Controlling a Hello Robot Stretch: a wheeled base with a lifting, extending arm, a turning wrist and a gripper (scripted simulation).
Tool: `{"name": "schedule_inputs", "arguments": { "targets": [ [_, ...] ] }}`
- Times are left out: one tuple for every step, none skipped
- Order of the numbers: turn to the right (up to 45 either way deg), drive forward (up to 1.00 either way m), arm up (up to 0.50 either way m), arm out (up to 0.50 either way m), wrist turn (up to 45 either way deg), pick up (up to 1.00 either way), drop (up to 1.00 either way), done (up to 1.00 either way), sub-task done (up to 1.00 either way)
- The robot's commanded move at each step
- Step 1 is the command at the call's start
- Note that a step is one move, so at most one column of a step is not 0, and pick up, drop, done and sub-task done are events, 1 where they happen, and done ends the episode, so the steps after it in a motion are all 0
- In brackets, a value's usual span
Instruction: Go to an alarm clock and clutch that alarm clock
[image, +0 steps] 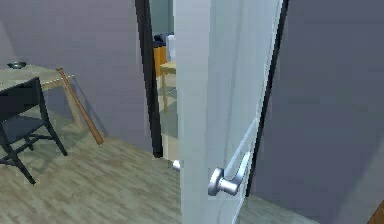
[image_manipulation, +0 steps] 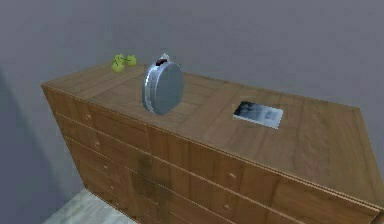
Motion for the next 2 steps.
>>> {"name": "schedule_inputs", "arguments": {
  "targets": [
    [0.0,0.0,0.5,0.0,0.0,0.0,0.0,0.0,0.0],
    [0.0,0.0,0.38,0.0,0.0,0.0,0.0,0.0,0.0]
  ]
}}
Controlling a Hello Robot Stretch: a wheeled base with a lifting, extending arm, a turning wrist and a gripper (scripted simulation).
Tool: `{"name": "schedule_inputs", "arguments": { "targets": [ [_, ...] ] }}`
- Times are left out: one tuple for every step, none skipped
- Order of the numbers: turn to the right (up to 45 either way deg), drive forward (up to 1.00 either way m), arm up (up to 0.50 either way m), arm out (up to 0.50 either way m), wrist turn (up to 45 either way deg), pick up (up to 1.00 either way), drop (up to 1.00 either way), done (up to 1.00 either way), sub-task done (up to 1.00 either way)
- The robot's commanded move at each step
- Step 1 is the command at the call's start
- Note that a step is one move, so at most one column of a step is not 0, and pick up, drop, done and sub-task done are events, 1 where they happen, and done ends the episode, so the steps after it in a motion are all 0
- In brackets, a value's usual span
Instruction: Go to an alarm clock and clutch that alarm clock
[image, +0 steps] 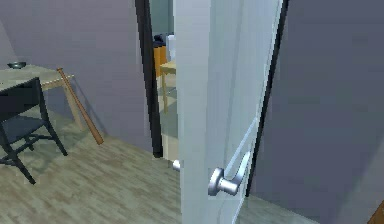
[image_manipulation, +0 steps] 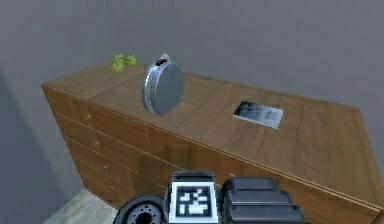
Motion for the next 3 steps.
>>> {"name": "schedule_inputs", "arguments": {
  "targets": [
    [0.0,0.0,0.0,0.46,0.0,0.0,0.0,0.0,0.0],
    [0.0,0.0,0.0,0.0,45.0,0.0,0.0,0.0,0.0],
    [0.0,0.0,0.0,0.0,45.0,0.0,0.0,0.0,0.0]
  ]
}}
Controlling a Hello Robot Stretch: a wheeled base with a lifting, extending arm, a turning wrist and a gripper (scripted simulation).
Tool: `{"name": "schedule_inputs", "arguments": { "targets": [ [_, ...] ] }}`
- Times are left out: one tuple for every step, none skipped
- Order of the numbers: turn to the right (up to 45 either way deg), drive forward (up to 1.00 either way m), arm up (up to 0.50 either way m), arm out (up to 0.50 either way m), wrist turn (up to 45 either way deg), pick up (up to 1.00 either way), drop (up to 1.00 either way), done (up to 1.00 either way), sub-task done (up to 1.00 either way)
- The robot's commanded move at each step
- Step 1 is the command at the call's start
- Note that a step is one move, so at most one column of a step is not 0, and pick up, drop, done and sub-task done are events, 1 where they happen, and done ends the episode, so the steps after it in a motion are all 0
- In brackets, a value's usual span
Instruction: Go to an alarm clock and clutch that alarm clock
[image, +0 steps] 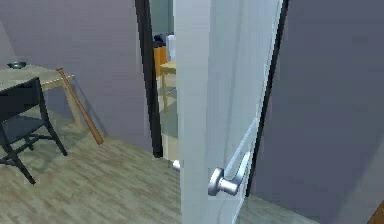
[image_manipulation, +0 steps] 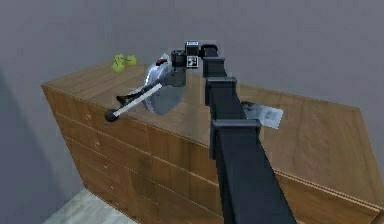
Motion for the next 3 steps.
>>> {"name": "schedule_inputs", "arguments": {
  "targets": [
    [0.0,0.0,0.0,0.0,45.0,0.0,0.0,0.0,0.0],
    [0.0,0.0,0.0,0.0,9.0,0.0,0.0,0.0,0.0],
    [0.0,0.0,0.0,0.0,0.0,1.0,0.0,0.0,0.0]
  ]
}}
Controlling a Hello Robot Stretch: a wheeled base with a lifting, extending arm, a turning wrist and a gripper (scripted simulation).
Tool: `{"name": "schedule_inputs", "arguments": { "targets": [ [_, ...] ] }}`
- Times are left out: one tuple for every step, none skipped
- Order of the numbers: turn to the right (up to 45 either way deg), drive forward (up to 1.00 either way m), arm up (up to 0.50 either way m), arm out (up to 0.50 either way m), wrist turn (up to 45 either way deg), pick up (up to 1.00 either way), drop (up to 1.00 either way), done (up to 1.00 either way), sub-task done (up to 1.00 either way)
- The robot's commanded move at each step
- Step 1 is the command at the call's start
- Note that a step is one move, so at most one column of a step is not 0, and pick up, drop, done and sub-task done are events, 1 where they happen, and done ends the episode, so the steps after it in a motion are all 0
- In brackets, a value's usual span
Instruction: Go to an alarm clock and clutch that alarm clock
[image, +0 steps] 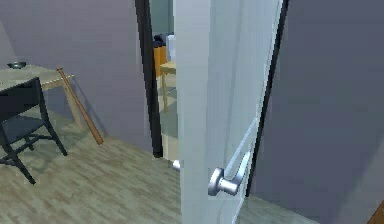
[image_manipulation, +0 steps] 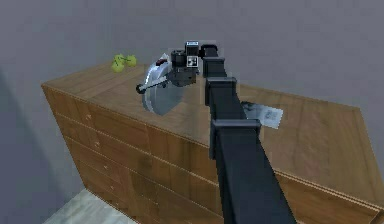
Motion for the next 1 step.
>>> {"name": "schedule_inputs", "arguments": {
  "targets": [
    [0.0,0.0,0.0,0.0,0.0,0.0,0.0,1.0,0.0]
  ]
}}
